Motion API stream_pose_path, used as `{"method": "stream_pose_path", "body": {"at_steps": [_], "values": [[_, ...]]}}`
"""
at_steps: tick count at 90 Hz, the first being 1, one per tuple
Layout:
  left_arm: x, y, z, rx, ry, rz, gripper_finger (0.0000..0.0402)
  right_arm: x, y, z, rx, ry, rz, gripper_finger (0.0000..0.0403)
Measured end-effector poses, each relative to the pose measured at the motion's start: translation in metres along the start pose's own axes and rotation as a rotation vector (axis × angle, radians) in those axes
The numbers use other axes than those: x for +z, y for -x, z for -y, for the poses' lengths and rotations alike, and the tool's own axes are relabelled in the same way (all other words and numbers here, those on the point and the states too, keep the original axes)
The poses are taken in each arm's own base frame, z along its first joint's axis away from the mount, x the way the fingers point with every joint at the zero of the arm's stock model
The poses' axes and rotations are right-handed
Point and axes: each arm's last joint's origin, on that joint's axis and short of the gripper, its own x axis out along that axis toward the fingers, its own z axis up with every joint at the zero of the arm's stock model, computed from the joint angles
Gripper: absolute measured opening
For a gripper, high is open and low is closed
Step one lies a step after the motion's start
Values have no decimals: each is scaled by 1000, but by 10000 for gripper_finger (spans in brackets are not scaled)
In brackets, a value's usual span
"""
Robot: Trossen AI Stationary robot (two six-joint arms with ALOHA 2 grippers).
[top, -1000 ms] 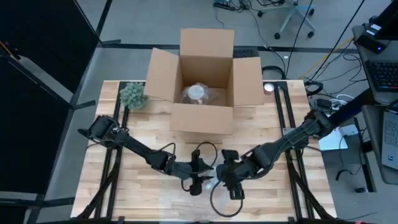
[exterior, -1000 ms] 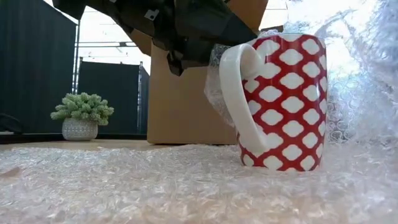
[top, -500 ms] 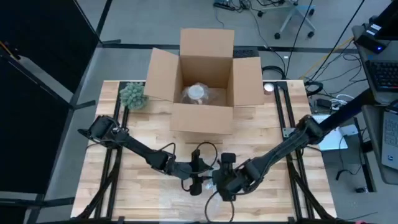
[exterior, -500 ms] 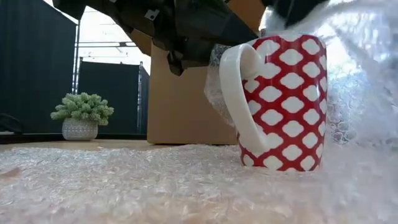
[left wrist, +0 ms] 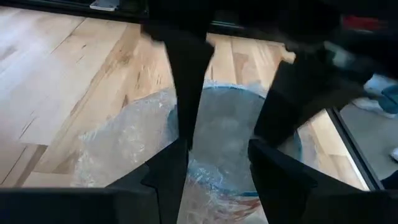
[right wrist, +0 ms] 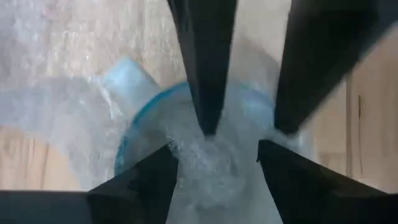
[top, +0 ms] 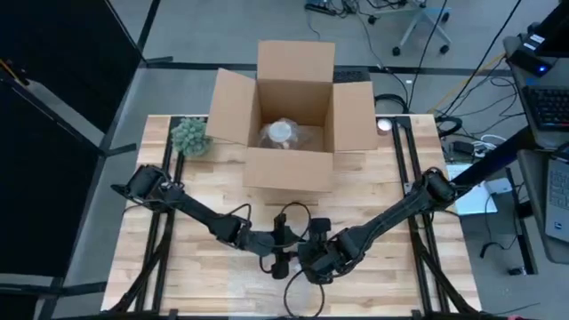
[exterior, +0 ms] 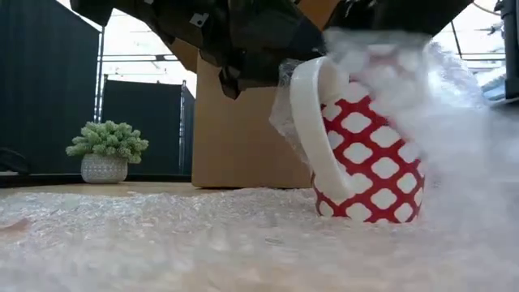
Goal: Wrap mug
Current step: Wrap the red mug with bubble wrap
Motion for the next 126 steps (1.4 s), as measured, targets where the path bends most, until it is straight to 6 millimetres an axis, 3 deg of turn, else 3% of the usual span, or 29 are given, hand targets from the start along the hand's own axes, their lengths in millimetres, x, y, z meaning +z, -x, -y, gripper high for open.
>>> {"method": "stream_pose_path", "body": {"at_steps": [12, 23, 32, 50, 62, 74, 89, 103, 112, 126], "values": [[0, 0, 0, 0, 0, 1, 161, 2, 31, 9, 33, -34, 74, 212], [0, 0, 0, 0, 0, 2, 161, 4, 36, 10, 39, -50, 102, 211], [0, 0, 0, 0, 0, 2, 161, 6, 22, 6, 32, -61, 90, 205], [1, 0, 0, -3, 2, 5, 161, 3, -24, -8, -19, -25, -6, 194], [1, 0, 0, -2, 1, 4, 161, 2, -29, -9, -13, -14, -29, 191], [0, 0, 0, -1, 1, 3, 161, 0, -6, 0, 11, -11, -28, 191], [0, 0, 0, 3, 0, 2, 161, 6, 51, 17, 46, -50, 46, 191], [0, 0, 0, 3, 0, 2, 161, -2, 77, 16, 77, -128, 80, 191], [0, 0, 0, 3, 0, 3, 161, -9, 75, -2, 101, -105, 86, 191], [0, 0, 0, 2, 1, 5, 161, -22, 44, -33, 44, -10, 107, 191]]}}
